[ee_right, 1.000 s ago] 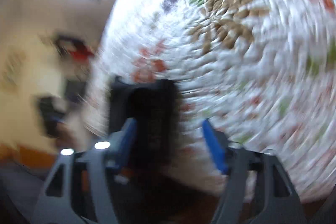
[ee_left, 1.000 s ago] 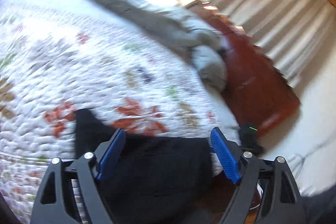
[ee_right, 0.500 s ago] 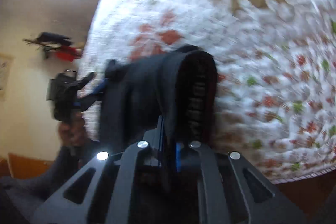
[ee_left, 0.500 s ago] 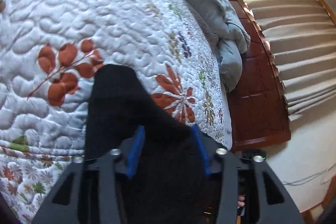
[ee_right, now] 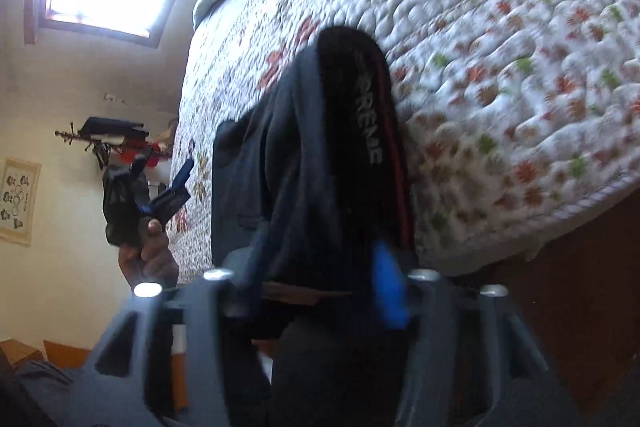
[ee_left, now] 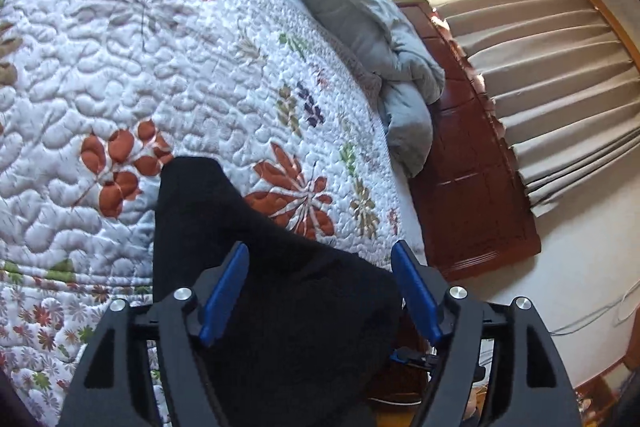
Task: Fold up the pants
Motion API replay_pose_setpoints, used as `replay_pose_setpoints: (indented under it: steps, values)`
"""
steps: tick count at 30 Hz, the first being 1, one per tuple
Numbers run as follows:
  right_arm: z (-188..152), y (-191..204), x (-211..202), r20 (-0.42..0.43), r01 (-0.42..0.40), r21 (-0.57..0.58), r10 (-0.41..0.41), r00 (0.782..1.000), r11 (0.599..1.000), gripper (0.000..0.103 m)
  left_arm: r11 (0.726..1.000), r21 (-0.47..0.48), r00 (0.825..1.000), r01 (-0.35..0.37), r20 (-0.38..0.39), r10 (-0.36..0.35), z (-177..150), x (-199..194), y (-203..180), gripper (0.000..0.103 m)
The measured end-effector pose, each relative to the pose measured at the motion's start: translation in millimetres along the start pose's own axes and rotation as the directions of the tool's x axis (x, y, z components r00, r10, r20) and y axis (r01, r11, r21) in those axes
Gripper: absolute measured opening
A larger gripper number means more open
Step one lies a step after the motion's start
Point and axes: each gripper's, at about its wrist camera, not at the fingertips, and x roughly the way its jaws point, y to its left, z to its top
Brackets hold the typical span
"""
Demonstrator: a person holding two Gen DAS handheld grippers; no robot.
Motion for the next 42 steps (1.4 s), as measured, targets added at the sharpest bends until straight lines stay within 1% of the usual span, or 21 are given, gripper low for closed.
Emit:
replay_pose_setpoints:
  steps: [2, 4, 5, 6, 7, 9, 11, 13, 14, 15, 16, 17, 20, 25, 26, 30, 32, 34, 38, 40, 42]
  values:
    - [4, 3, 1, -0.002, 0.026, -0.012, -0.026, 1.000, 1.000, 0.013, 1.000, -0.012, 1.000, -0.008, -0.010, 0.008, -2, 3, 2, 0.074]
    - [10, 6, -12, 0.023, -0.006, -0.042, 0.007, 1.000, 0.999, 0.019, 1.000, -0.006, 1.000, -0.002, -0.011, 0.002, -7, -1, 2, 0.074]
    - [17, 6, -19, 0.041, -0.006, -0.052, 0.008, 0.999, 0.999, 0.042, 1.000, 0.001, 1.000, 0.001, -0.009, -0.001, -10, -4, 1, 0.074]
    - [23, 2, -30, 0.062, -0.011, -0.050, 0.014, 0.998, 0.999, 0.086, 1.000, 0.008, 1.000, 0.001, -0.008, -0.001, -11, -6, 1, 0.074]
    - [32, -3, -35, 0.090, -0.017, -0.048, 0.021, 0.996, 0.999, 0.096, 1.000, 0.010, 1.000, -0.002, -0.008, 0.002, -13, -8, 1, 0.074]
    - [53, -16, -34, 0.112, -0.037, -0.028, 0.040, 0.993, 0.999, 0.096, 1.000, -0.003, 1.000, 0.008, -0.014, -0.008, -16, -10, 5, 0.074]
    - [71, -31, -16, 0.059, -0.131, 0.019, 0.130, 0.990, 0.991, 0.096, 1.000, -0.009, 1.000, 0.005, -0.021, -0.005, -17, -8, 7, 0.074]
    - [76, -34, 2, -0.004, -0.116, 0.005, 0.116, 0.993, 0.993, 0.096, 1.000, -0.015, 0.999, -0.006, -0.031, 0.006, -18, -5, 10, 0.074]
    - [75, -34, 10, -0.032, -0.115, -0.002, 0.115, 0.993, 0.993, 0.092, 1.000, -0.017, 0.999, -0.010, -0.033, 0.009, -17, -4, 11, 0.074]
    - [74, -32, 16, -0.047, -0.123, -0.012, 0.123, 0.991, 0.992, 0.067, 1.000, -0.017, 0.999, -0.015, -0.033, 0.014, -17, -3, 12, 0.074]
    - [73, -30, 18, -0.064, -0.146, -0.027, 0.144, 0.987, 0.989, 0.048, 1.000, -0.019, 0.999, -0.018, -0.031, 0.017, -16, -3, 12, 0.074]
    - [71, -29, 17, -0.067, -0.167, -0.031, 0.165, 0.984, 0.985, 0.035, 1.000, -0.020, 0.999, -0.016, -0.029, 0.015, -16, -3, 13, 0.074]
    - [66, -23, 9, -0.068, -0.183, -0.063, 0.179, 0.981, 0.981, 0.023, 1.000, -0.016, 0.999, -0.010, -0.036, 0.010, -15, 3, 14, 0.074]
    - [77, -18, 22, -0.078, -0.166, -0.047, 0.162, 0.984, 0.985, 0.026, 0.999, -0.042, 0.999, -0.026, -0.036, 0.025, -13, 11, 23, 0.074]
    - [78, -16, 23, -0.077, -0.163, -0.055, 0.159, 0.984, 0.985, 0.018, 0.999, -0.046, 0.999, -0.026, -0.030, 0.025, -13, 10, 24, 0.074]
    - [86, 26, 12, -0.055, -0.122, -0.214, 0.113, 0.992, 0.969, 0.013, 0.999, -0.037, 1.000, -0.019, -0.010, 0.018, -13, 4, 24, 0.074]
    - [96, 56, -1, -0.018, -0.115, -0.301, 0.115, 0.993, 0.947, 0.013, 1.000, -0.027, 1.000, -0.003, 0.020, 0.004, -12, -2, 22, 0.074]
    - [105, 65, -4, 0.018, -0.118, -0.333, 0.131, 0.991, 0.936, 0.013, 1.000, -0.019, 0.998, 0.021, 0.060, -0.020, -12, -8, 20, 0.074]
    - [116, 9, 31, -0.015, -0.050, -0.181, 0.048, 0.999, 0.982, 0.015, 0.999, -0.032, 0.999, 0.015, 0.053, -0.014, -13, -2, 20, 0.074]
    - [111, -5, 32, -0.013, -0.089, -0.131, 0.088, 0.996, 0.987, 0.020, 1.000, -0.021, 0.999, 0.010, 0.044, -0.009, -14, -1, 16, 0.074]
    - [110, -12, 24, 0.009, -0.124, -0.073, 0.125, 0.992, 0.990, 0.050, 1.000, 0.003, 0.999, 0.003, 0.039, -0.003, -13, -1, 11, 0.074]
